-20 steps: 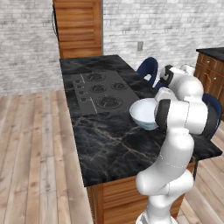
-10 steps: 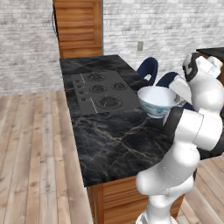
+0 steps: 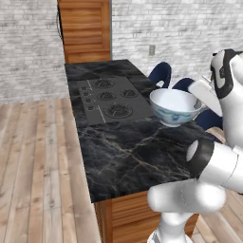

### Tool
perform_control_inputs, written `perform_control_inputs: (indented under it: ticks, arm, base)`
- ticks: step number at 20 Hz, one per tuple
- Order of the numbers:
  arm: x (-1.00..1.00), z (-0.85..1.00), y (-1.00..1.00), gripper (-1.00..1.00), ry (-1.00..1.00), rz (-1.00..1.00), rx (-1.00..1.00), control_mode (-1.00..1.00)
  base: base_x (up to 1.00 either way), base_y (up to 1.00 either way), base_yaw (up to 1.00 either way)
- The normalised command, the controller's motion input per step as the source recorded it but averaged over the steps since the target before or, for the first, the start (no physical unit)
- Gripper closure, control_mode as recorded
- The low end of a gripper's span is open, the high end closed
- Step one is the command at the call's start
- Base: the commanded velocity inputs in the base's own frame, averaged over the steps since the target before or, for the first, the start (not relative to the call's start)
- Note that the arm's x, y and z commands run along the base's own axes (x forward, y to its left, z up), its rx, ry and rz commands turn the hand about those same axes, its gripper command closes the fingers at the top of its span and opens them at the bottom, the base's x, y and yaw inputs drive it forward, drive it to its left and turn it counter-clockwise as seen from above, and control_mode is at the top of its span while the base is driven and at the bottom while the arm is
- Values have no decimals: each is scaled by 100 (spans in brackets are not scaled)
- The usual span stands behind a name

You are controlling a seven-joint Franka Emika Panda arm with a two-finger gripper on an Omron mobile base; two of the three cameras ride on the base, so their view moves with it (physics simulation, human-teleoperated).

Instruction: Pick the cup and bowl from the counter and place them on the counter next to the sink.

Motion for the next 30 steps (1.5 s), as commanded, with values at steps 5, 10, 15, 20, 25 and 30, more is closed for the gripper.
perform_control_inputs:
  ticks: [5,10,15,20,25,30]
  arm:
    - [-57,24,47,100,0,0,0,-100]
    - [-33,3,73,100,0,0,0,-100]
    - [-18,0,24,100,-1,0,0,-100]
    - [-2,0,0,100,0,0,0,-100]
    - [-14,0,0,100,0,0,0,100]
    - [0,0,0,100,0,0,0,100]
  base:
    - [0,0,0]
    - [0,0,0]
    - [0,0,0]
    - [0,0,0]
    - [-28,0,0]
    - [-84,0,0]
